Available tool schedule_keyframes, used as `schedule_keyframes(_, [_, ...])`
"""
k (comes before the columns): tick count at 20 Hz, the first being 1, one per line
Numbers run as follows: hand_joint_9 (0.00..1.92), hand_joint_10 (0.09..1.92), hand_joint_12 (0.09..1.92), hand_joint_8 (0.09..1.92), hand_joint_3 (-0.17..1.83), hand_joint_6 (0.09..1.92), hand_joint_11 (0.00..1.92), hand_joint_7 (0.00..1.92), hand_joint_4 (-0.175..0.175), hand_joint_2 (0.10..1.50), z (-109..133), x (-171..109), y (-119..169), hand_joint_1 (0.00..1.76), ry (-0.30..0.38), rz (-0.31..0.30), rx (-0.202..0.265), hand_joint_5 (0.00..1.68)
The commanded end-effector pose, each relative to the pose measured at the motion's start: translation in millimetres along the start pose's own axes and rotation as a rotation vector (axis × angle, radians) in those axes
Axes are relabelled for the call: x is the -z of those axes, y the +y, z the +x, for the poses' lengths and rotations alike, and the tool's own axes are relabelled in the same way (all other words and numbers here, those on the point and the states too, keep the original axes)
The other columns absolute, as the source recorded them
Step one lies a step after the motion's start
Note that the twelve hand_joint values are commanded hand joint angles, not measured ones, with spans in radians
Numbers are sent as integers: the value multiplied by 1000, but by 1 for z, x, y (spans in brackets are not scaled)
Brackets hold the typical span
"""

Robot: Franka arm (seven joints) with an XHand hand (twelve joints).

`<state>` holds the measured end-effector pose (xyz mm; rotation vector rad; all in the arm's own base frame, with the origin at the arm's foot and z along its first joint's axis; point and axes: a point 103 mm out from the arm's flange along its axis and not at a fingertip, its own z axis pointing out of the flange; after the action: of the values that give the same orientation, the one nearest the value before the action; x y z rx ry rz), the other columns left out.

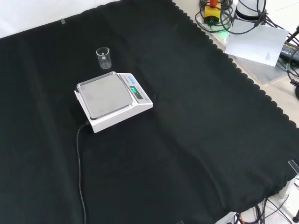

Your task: Pick up the beaker.

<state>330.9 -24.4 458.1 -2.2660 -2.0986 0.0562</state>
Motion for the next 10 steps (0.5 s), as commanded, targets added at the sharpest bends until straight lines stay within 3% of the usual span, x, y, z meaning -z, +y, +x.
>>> schedule_keyframes(1, [357, 807, 1496, 677, 385, 195, 29, 225, -9, 827, -27, -42, 41, 566, 33, 76, -3, 289])
schedule_keyframes(10, [360, 806, 1494, 680, 385, 188, 26, 229, -11, 829, -46, -96, 88, 571, 65, 174, -16, 302])
